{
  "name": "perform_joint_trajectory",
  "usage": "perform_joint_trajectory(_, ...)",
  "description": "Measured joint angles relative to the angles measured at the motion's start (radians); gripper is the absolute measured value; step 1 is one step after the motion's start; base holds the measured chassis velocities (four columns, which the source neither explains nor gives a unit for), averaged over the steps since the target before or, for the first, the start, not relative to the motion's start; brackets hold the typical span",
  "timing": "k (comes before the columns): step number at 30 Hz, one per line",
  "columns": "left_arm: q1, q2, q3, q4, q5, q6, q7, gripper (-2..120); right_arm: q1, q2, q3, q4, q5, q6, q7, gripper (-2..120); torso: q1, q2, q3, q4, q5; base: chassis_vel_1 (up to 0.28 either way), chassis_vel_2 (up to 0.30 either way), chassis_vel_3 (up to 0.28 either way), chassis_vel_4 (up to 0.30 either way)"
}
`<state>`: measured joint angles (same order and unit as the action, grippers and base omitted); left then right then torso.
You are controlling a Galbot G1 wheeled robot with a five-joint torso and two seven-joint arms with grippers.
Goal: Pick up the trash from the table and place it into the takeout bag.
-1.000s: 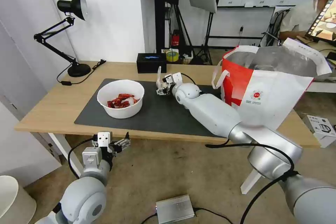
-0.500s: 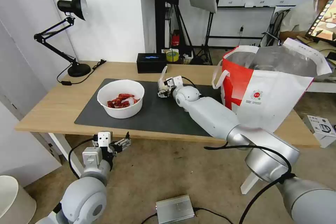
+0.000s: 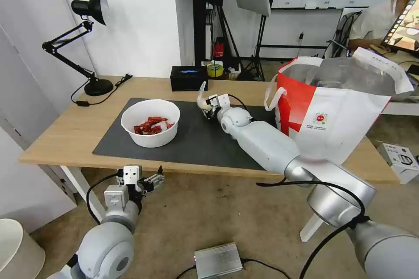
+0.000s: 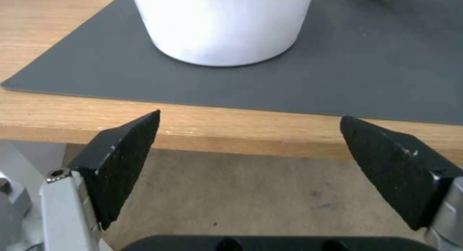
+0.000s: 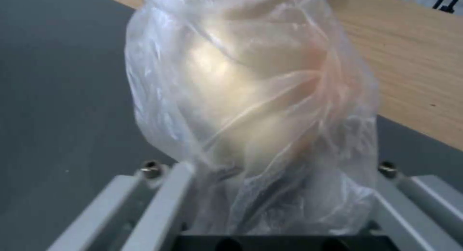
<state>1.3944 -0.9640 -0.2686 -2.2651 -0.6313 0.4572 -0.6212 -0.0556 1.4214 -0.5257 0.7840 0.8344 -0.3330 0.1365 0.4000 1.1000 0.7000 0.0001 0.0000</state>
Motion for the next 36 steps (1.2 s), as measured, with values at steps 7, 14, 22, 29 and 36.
perform_joint_trajectory(7, 0.005, -0.002, 0.003, -0.003, 0.008, -0.002, 0.0, 100, -0.016, -0.035, 0.012, 0.072, 0.0, 0.016, 0.022, 4, 0.0, 0.0, 0.0, -0.0001, 0.0, 0.0, 0.0, 0.0, 0.0)
perform_joint_trajectory(14, 0.006, -0.003, 0.004, -0.005, 0.01, -0.004, 0.0, 100, -0.035, -0.091, 0.042, 0.184, 0.003, 0.017, 0.05, 4, 0.0, 0.0, 0.0, -0.0001, 0.0001, 0.0, 0.0, 0.0, 0.0)
perform_joint_trajectory(22, 0.011, 0.0, -0.002, -0.017, 0.011, -0.004, 0.0, 100, -0.052, -0.223, 0.096, 0.443, 0.086, -0.01, 0.126, 4, 0.0, 0.0, 0.0, -0.0003, 0.0001, 0.0, 0.0, 0.0, 0.0)
perform_joint_trajectory(29, 0.026, 0.002, -0.012, -0.034, 0.01, -0.004, -0.001, 100, -0.052, -0.328, 0.144, 0.645, 0.142, -0.035, 0.18, 4, 0.0, 0.0, 0.0, 0.0, 0.0, 0.0, 0.0, 0.0, 0.0)
perform_joint_trajectory(36, 0.037, 0.002, -0.021, -0.038, 0.01, -0.004, -0.004, 100, -0.047, -0.447, 0.204, 0.824, 0.218, -0.092, 0.272, 4, 0.0, 0.0, 0.0, -0.0001, 0.0001, 0.0, 0.0, 0.0, 0.0)
